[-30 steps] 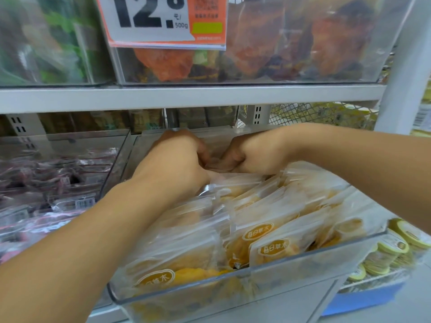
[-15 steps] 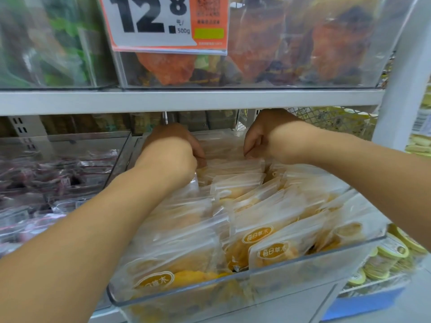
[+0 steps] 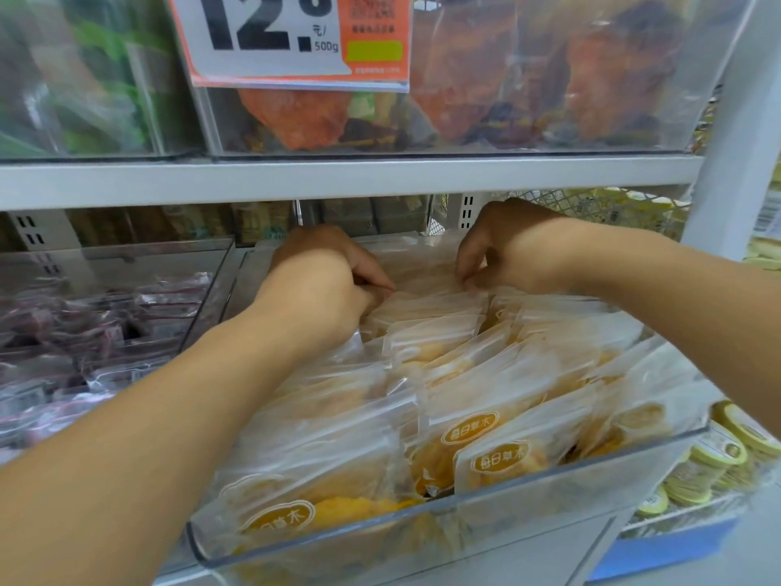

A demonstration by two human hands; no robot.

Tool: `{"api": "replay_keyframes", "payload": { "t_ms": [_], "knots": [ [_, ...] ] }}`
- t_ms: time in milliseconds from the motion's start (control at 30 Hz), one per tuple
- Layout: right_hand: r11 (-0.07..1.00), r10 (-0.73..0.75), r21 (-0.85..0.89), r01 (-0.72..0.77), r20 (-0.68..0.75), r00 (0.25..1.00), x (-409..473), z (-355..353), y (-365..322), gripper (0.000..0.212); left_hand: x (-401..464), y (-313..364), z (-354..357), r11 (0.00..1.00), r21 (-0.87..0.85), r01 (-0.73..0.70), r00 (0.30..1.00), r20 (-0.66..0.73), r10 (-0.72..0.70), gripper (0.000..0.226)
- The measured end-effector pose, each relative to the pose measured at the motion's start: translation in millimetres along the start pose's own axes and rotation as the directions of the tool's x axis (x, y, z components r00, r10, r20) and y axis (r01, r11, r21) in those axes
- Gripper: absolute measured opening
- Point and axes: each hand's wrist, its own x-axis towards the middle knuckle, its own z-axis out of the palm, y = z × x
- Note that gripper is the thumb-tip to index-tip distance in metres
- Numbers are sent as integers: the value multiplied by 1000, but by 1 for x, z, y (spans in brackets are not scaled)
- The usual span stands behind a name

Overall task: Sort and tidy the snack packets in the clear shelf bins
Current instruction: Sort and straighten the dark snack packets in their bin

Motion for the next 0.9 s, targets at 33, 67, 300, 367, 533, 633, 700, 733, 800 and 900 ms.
{"api": "replay_keyframes", "payload": {
  "t_ms": [33,67,300,367,533,633,700,733,800,900],
  "knots": [
    [1000,-6,-30,6,25,1000,3,2,-3,15,-1,1,1,1000,-5,-4,1000,-7,4,22],
    [998,-14,-59,16,40,999,7,6,-5,17,-2,1,2,1000,0,-6,1000,-10,6,19],
    [971,-64,221,87,-108,992,8,7,-4,21,1,6,-2,991,128,23,998,50,-30,18],
    [922,-46,379,76,-88,995,9,7,-2,22,1,7,-3,990,131,48,997,47,-55,15],
    [891,-70,447,82,-43,997,18,18,-1,21,0,12,-4,989,112,93,995,30,-97,24],
    [841,-68,530,110,-99,993,23,22,-4,24,2,13,-4,986,70,149,988,35,-152,20],
    [818,-61,558,137,-152,986,23,26,-6,29,1,13,-3,988,31,153,987,41,-154,22],
    [818,-65,555,149,-168,984,24,27,-8,28,1,12,-2,989,12,148,988,38,-148,24],
    [840,-63,526,133,-148,987,24,27,-9,21,0,10,-2,991,12,136,989,50,-137,26],
    [944,-28,325,64,-114,993,21,18,-11,22,0,12,-2,991,12,133,990,54,-133,25]
  ]
}}
